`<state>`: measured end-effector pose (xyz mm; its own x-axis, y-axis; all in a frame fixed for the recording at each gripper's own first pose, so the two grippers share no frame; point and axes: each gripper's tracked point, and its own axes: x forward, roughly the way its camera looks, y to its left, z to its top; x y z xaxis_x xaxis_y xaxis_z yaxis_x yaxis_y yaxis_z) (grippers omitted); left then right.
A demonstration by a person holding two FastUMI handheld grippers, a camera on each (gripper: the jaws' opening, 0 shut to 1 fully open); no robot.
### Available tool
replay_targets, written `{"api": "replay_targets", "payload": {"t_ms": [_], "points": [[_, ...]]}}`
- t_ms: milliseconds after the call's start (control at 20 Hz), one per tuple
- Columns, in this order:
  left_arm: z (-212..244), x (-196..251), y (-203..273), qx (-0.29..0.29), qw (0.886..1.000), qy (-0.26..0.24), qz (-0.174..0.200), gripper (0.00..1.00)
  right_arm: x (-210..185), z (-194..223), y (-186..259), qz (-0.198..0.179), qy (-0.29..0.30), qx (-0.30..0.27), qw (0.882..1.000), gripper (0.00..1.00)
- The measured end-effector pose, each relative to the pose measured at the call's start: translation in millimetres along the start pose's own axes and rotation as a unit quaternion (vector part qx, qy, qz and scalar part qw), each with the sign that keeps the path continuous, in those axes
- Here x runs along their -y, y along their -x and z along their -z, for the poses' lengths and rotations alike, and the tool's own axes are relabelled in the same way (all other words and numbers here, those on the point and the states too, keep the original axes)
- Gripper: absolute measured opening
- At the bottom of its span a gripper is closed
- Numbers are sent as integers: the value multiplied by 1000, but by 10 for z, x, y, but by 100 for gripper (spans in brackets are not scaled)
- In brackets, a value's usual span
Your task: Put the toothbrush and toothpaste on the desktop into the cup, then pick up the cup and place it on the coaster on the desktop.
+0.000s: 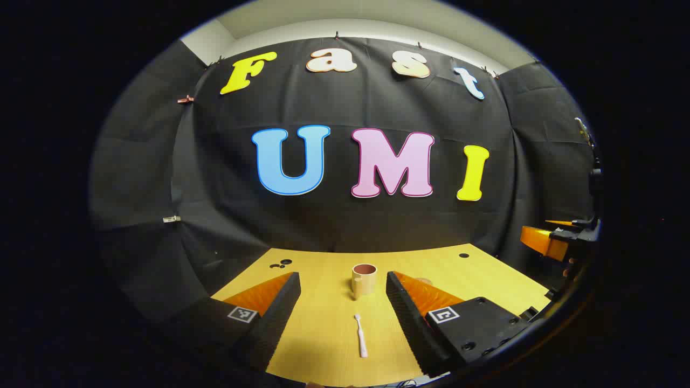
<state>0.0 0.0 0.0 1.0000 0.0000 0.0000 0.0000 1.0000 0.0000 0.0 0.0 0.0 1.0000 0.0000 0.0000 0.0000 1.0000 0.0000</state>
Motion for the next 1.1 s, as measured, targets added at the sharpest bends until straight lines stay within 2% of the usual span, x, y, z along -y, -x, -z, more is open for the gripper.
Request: {"api": "replay_targets", "payload": {"t_ms": [1100], "points": [[159, 20, -226, -20, 1000, 0, -1, 99, -245, 291, -242, -40, 13, -45, 998, 98]]}}
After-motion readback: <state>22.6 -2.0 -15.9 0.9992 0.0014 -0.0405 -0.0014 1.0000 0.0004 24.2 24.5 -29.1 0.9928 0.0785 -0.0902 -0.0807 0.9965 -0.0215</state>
